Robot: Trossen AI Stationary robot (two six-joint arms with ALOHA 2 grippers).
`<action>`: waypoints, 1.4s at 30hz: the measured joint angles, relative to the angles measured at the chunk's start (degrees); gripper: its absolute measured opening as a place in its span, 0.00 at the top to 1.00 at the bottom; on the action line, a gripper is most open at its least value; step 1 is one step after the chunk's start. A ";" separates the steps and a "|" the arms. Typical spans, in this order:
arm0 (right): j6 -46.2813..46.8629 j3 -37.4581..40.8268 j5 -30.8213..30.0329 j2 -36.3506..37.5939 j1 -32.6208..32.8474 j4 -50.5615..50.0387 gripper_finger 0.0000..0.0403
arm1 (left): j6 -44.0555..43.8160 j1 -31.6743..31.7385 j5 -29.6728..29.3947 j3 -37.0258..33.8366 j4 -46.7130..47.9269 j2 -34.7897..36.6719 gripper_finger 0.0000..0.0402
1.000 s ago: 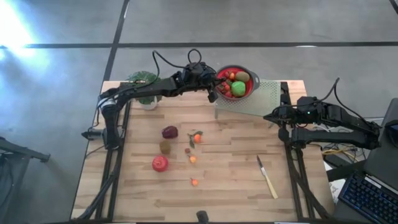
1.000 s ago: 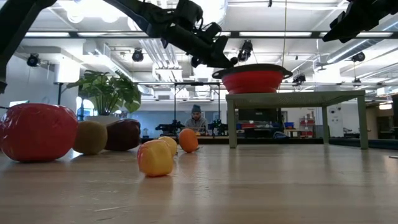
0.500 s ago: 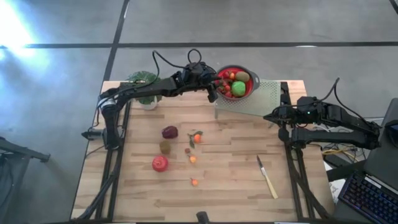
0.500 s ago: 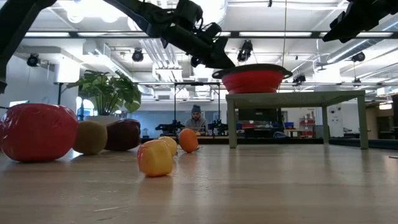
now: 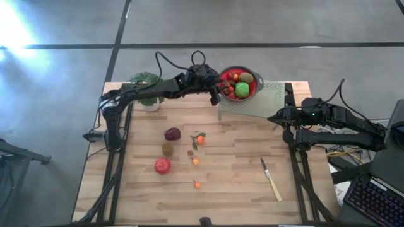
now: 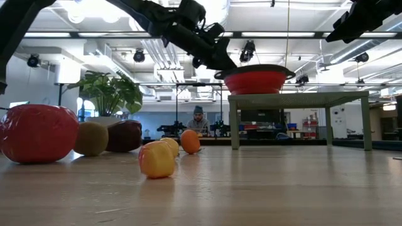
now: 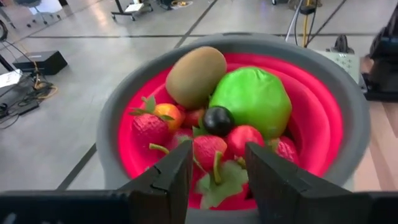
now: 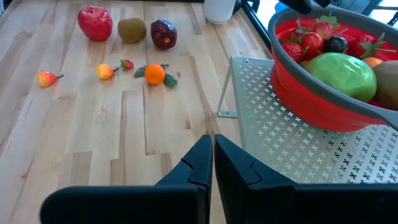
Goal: Pick & Place Fruit
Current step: Put the strawberry into the strainer bowl on the shelf
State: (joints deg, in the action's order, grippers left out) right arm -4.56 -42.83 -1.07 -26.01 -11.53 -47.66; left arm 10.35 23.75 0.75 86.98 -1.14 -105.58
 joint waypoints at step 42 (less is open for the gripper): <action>0.00 0.00 0.01 0.01 0.00 0.00 0.97 | 12.07 -21.12 1.24 -1.70 50.33 9.50 0.67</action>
State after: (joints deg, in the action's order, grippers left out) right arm -4.56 -42.83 -1.06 -26.00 -11.53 -47.66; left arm 22.42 2.63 1.99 85.28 49.19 -96.08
